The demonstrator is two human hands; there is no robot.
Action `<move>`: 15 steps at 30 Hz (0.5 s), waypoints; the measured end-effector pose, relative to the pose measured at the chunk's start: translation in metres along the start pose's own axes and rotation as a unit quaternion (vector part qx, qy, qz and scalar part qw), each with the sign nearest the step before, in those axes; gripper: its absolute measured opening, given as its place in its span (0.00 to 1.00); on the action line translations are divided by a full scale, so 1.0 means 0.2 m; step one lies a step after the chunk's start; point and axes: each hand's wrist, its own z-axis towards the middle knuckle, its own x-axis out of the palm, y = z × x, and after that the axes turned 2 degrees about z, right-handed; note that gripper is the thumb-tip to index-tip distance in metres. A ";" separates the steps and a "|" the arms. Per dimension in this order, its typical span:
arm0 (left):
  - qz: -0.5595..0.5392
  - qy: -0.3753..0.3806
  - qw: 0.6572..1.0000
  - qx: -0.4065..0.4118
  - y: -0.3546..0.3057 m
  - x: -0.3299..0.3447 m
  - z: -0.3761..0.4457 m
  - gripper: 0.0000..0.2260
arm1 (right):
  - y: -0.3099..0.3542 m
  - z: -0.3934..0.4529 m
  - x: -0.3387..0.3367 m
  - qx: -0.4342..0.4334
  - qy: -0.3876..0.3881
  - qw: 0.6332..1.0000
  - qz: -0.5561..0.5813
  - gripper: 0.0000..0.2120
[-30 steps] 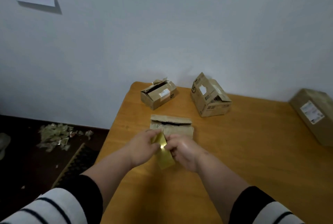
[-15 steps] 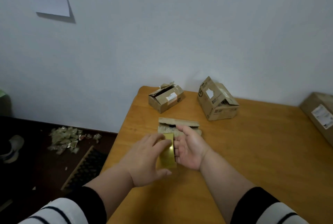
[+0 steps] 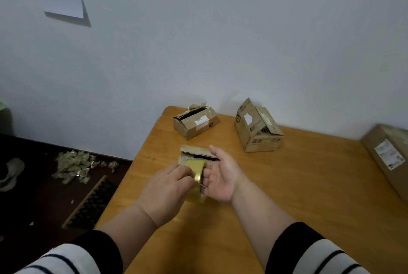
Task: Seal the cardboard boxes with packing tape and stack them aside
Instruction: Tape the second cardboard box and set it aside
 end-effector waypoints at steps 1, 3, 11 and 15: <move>-0.004 -0.003 1.000 -0.001 -0.01 0.00 0.01 0.09 | 0.00 0.00 -0.01 0.000 -0.002 1.000 0.003 0.31; -0.015 0.001 1.000 -0.003 -0.02 0.02 0.03 0.09 | 0.00 0.00 -0.04 -0.001 -0.004 1.000 0.004 0.28; -0.086 0.122 0.956 -0.252 0.04 0.07 0.14 0.04 | -0.03 0.02 -0.14 -0.053 0.017 0.965 -0.255 0.06; -0.114 0.158 0.926 -0.322 0.09 0.08 0.16 0.08 | -0.07 0.04 -0.16 -0.057 0.047 0.920 -0.386 0.08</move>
